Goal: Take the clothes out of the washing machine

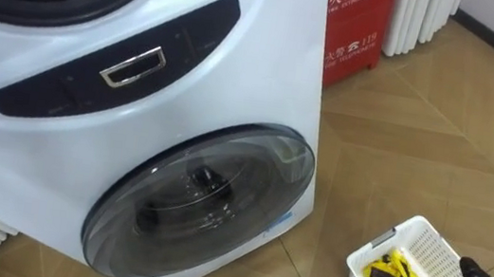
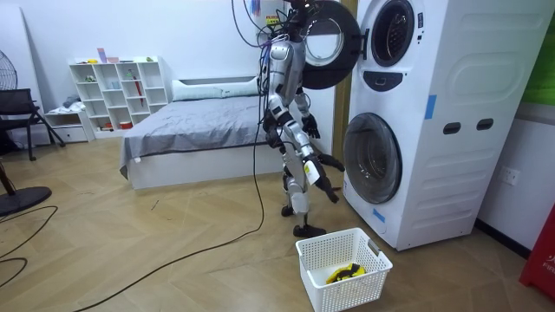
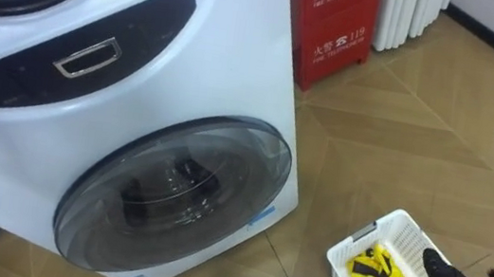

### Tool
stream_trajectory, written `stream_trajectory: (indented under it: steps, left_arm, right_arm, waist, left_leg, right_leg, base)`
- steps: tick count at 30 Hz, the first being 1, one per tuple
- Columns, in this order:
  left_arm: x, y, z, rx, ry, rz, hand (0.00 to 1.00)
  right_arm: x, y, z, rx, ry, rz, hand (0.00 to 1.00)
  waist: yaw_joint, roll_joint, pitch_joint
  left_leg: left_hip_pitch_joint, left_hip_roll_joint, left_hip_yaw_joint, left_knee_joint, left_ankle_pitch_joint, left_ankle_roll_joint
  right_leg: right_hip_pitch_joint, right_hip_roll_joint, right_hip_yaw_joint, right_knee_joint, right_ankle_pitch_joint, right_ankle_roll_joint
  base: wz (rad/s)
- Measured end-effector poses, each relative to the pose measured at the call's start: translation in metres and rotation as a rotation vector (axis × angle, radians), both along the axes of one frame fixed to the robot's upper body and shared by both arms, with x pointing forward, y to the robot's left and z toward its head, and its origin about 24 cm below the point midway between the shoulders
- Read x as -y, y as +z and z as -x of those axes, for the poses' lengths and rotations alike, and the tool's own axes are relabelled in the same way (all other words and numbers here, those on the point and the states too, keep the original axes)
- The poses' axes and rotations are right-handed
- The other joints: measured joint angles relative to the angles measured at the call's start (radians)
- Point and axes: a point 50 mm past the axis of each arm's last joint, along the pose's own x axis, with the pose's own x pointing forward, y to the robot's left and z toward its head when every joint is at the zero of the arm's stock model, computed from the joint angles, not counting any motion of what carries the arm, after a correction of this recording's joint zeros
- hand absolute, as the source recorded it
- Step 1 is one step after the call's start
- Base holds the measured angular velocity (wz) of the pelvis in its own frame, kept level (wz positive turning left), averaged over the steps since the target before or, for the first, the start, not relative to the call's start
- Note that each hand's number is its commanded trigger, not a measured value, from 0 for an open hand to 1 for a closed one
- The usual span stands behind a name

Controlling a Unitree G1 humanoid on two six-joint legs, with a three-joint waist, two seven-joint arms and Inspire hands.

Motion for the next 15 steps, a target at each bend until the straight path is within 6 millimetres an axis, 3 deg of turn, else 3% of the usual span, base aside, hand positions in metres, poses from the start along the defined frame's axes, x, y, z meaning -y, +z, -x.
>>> stream_trajectory:
  steps: [15]
  left_arm:
    - [0.0003, 0.0024, -0.0037, 0.03, 0.006, -0.014, 0.0]
  right_arm:
    - [0.0018, 0.0026, -0.0017, 0.001, -0.004, 0.01, 0.0]
  waist:
    - [-0.002, -0.005, 0.0034]
  left_leg:
    - [0.016, -0.001, -0.004, 0.001, 0.0, 0.0]
  right_leg:
    - [0.014, -0.004, -0.005, 0.015, 0.0, 0.0]
  base:
    - [0.02]
